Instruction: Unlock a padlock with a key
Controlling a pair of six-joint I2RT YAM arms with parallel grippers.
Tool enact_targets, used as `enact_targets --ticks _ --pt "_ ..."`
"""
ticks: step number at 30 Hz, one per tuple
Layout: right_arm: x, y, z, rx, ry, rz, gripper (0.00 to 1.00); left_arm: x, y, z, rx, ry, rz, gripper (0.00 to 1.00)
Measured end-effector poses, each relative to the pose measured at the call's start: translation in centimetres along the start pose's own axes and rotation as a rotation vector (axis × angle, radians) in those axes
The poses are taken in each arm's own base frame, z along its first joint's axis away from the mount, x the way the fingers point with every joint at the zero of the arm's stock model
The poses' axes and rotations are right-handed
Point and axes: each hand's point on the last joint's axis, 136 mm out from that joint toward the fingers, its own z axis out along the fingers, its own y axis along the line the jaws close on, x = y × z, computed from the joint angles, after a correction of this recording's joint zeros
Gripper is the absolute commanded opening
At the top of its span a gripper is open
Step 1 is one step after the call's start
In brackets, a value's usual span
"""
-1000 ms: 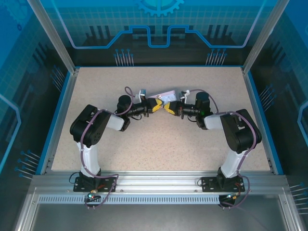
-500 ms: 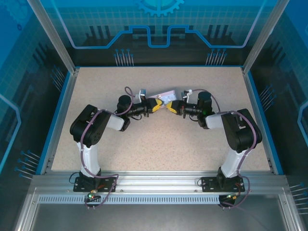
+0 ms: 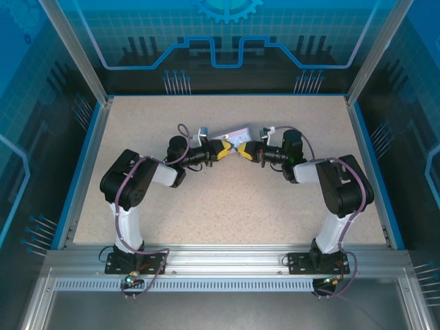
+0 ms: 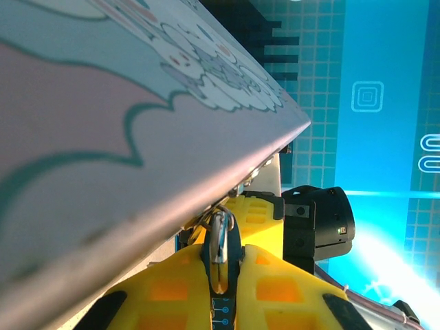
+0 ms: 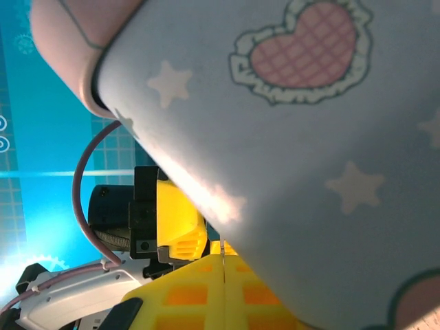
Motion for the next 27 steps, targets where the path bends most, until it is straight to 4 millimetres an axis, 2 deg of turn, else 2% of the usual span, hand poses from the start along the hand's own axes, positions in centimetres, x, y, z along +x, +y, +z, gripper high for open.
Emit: enact_targets --ticks 13,27 --pt "0.4 -0.41 0.82 0.003 -0.025 0.042 0.0 -0.4 0.02 -0.13 -0.001 -0.016 0.0 0.0" --pt "0.14 -0.44 0.66 0.008 -0.044 0.059 0.0 -0.39 0.07 -0.13 -0.002 -0.016 -0.001 0.0"
